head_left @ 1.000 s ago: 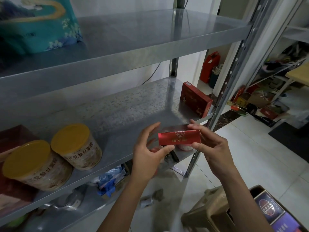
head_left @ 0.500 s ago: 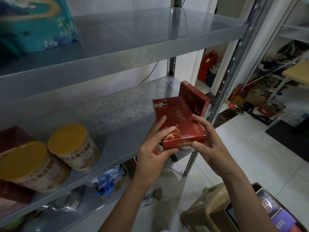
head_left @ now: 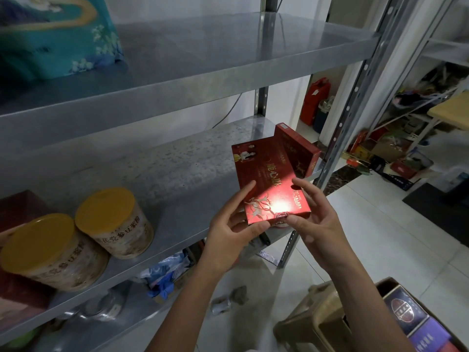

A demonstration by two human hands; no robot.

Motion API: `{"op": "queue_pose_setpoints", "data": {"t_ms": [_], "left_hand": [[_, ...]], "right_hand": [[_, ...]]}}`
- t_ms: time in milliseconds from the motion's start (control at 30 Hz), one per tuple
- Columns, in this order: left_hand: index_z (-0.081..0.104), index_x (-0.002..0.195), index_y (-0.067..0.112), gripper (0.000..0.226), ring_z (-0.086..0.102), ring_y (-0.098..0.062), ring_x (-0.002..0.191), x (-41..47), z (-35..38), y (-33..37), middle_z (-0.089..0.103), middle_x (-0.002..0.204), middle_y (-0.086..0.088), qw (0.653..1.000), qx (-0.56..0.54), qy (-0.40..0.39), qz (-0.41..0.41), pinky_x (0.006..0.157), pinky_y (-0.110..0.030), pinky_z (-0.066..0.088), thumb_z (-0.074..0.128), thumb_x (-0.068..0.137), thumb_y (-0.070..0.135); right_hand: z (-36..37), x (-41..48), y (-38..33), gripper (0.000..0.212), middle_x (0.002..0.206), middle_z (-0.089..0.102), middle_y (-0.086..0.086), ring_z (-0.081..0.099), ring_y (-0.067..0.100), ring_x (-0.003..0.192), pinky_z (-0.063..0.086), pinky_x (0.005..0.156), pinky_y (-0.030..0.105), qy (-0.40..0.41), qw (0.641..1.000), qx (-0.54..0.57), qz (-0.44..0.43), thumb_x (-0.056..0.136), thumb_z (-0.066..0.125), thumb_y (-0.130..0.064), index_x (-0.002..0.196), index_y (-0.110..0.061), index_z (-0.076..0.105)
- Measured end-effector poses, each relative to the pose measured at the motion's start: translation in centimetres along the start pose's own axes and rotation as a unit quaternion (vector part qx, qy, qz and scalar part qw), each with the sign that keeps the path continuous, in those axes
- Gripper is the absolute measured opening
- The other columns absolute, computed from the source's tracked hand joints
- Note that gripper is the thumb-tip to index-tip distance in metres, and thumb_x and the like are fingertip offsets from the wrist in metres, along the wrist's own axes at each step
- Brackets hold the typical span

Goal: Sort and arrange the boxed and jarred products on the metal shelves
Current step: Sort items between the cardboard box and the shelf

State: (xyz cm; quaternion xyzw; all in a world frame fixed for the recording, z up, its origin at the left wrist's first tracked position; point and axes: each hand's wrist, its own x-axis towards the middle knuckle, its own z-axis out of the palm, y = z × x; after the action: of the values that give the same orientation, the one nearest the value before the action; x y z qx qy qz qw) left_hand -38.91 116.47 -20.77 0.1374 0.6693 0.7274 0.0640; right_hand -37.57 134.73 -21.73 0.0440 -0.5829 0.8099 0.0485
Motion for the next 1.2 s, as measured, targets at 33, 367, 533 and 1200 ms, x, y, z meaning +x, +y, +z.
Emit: {"op": "queue_pose_setpoints", "data": {"t_ms": [33, 367, 533, 1200], "left_hand": [[0.051, 0.127, 0.044, 0.066, 0.062, 0.005, 0.107, -0.1, 0.0, 0.0, 0.063, 0.113, 0.034, 1.000, -0.007, 0.002, -0.001, 0.077, -0.014, 0.052, 0.075, 0.069, 0.023], [0.055, 0.125, 0.033, 0.064, 0.065, 0.000, 0.106, -0.3, 0.3, -0.1, 0.066, 0.114, 0.028, 0.997, -0.076, 0.019, 0.004, 0.078, -0.017, 0.054, 0.073, 0.068, 0.009], [0.062, 0.123, 0.047, 0.068, 0.063, -0.012, 0.115, -0.2, 0.2, -1.2, 0.063, 0.126, 0.015, 0.998, -0.068, 0.011, 0.012, 0.083, -0.021, 0.054, 0.077, 0.074, 0.002], [0.065, 0.094, 0.030, 0.035, 0.065, -0.002, 0.093, 0.8, 1.6, 2.2, 0.070, 0.096, 0.013, 0.987, 0.100, 0.024, 0.122, 0.078, -0.012, 0.050, 0.082, 0.066, 0.017]], "right_hand": [[-0.1, 0.0, 0.0, 0.056, 0.118, 0.065, -0.014, 0.062, 0.019, 0.115, 0.056, 0.080, 0.028, -0.007, 1.000, 0.003, 0.002, 0.072, 0.072, -0.006, 0.117, -0.038, 0.066], [-1.7, 0.1, 0.4, 0.061, 0.132, 0.059, -0.010, 0.055, 0.021, 0.125, 0.053, 0.090, 0.028, -0.069, 0.996, 0.045, 0.037, 0.082, 0.072, -0.016, 0.136, -0.037, 0.055], [-1.8, 0.1, 0.3, 0.092, 0.137, 0.057, -0.007, 0.056, 0.022, 0.126, 0.053, 0.094, 0.033, -0.067, 0.995, 0.015, 0.070, 0.068, 0.086, -0.041, 0.145, -0.048, 0.036], [-3.4, -0.4, -0.4, 0.060, 0.128, 0.063, -0.005, 0.056, 0.012, 0.122, 0.050, 0.096, 0.023, -0.004, 0.978, -0.196, -0.074, 0.073, 0.077, -0.013, 0.128, -0.025, 0.058]]}}
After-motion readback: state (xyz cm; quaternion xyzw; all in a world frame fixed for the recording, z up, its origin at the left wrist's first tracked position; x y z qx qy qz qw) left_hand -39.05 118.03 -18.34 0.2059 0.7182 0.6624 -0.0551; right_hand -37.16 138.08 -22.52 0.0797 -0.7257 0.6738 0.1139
